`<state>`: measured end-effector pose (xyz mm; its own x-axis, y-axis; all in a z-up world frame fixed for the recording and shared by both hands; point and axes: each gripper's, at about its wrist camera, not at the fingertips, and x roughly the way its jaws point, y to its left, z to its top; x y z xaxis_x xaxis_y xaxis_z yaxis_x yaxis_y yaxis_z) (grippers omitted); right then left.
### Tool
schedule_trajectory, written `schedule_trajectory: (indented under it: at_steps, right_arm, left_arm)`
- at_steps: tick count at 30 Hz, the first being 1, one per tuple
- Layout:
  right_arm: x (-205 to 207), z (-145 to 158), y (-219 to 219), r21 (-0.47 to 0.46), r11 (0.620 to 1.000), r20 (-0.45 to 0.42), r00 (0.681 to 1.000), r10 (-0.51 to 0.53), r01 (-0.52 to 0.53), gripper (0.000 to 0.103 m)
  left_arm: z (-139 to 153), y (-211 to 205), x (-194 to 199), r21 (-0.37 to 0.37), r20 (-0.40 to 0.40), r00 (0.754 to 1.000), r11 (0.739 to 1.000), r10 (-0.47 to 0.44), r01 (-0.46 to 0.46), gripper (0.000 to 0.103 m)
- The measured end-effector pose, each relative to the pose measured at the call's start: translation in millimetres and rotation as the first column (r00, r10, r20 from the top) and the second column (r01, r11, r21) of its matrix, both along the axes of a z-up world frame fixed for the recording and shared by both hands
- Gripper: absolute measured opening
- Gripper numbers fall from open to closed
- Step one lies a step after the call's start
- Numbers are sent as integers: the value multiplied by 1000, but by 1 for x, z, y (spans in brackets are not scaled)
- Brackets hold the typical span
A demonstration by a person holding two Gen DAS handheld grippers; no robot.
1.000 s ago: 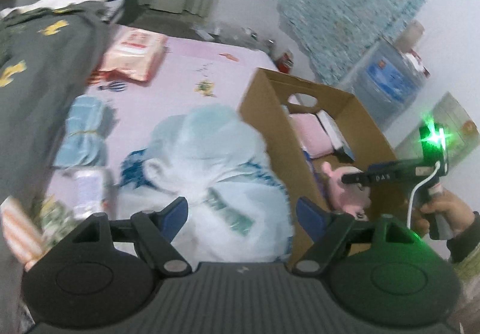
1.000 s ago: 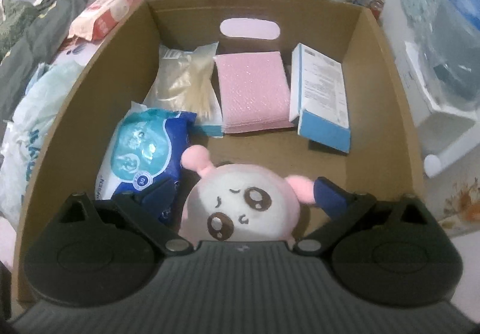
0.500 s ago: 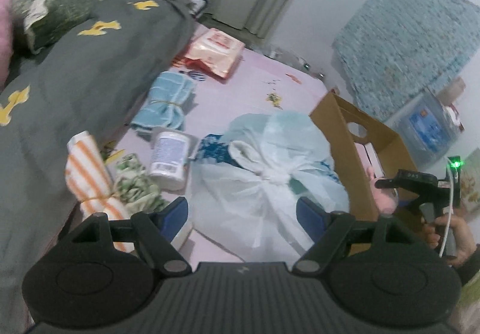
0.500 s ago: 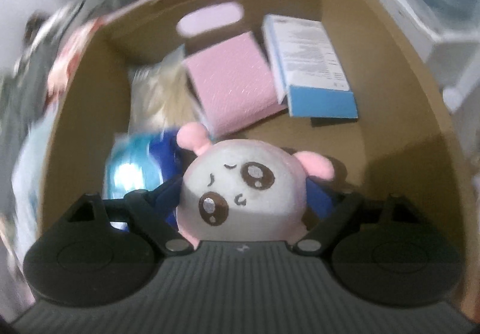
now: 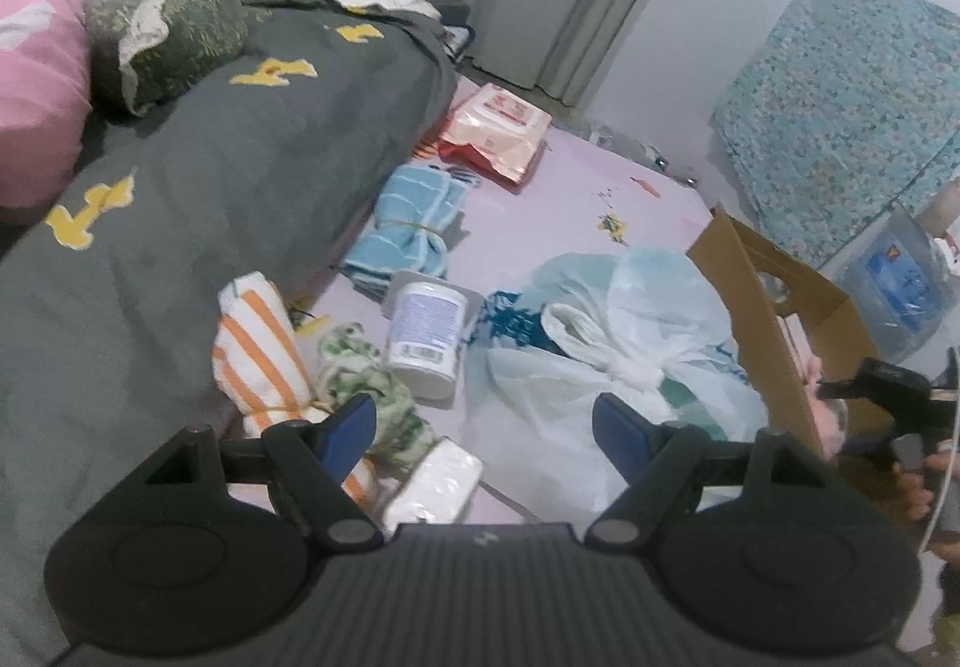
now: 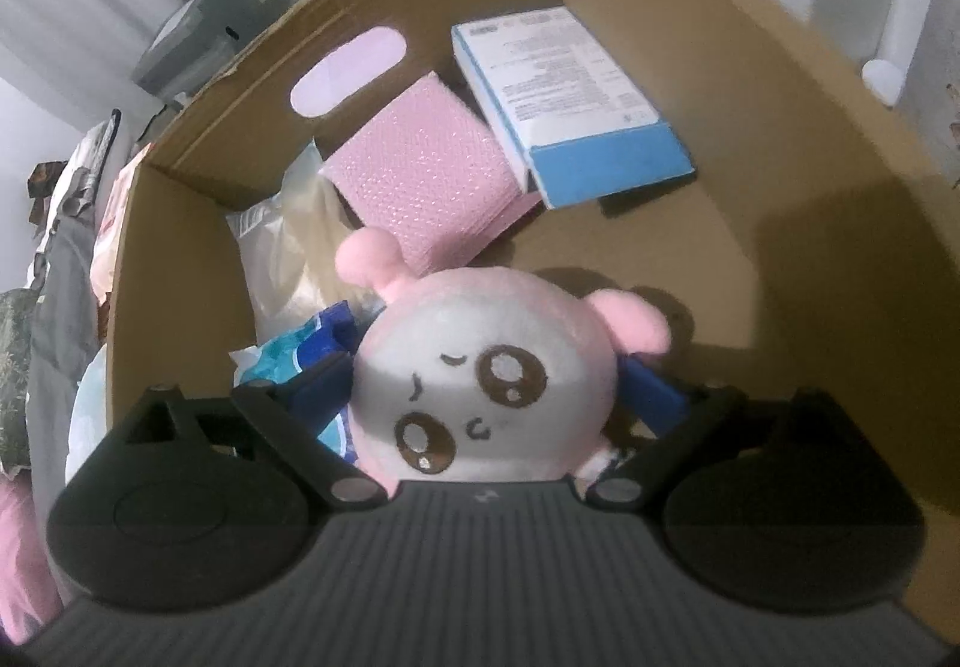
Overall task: Organize soft objects
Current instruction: 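Withdraw the right gripper up out of the cardboard box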
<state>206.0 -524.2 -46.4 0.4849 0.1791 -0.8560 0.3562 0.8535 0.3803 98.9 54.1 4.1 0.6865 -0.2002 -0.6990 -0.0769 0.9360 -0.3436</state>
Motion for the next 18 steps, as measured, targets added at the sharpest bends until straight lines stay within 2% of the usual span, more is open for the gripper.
schedule_trajectory:
  at_steps: [7, 12, 15, 18]
  right_arm:
    - [-26, 41, 1, -32, 999, 131, 990, 46, -42, 98]
    - [-31, 79, 21, 54, 990, 223, 968, 116, -131, 98]
    - [-21, 99, 56, 130, 960, 279, 939, 203, -247, 98]
    - [1, 108, 105, 253, 889, 312, 902, 299, -382, 98]
  left_arm:
    - [1, 3, -7, 72, 40, 999, 997, -4, 1, 80]
    - [7, 0, 6, 113, 64, 997, 993, -44, 36, 80]
    - [15, -1, 21, 151, 81, 995, 987, -65, 52, 80]
    - [19, 1, 44, 180, 61, 996, 982, -63, 51, 80]
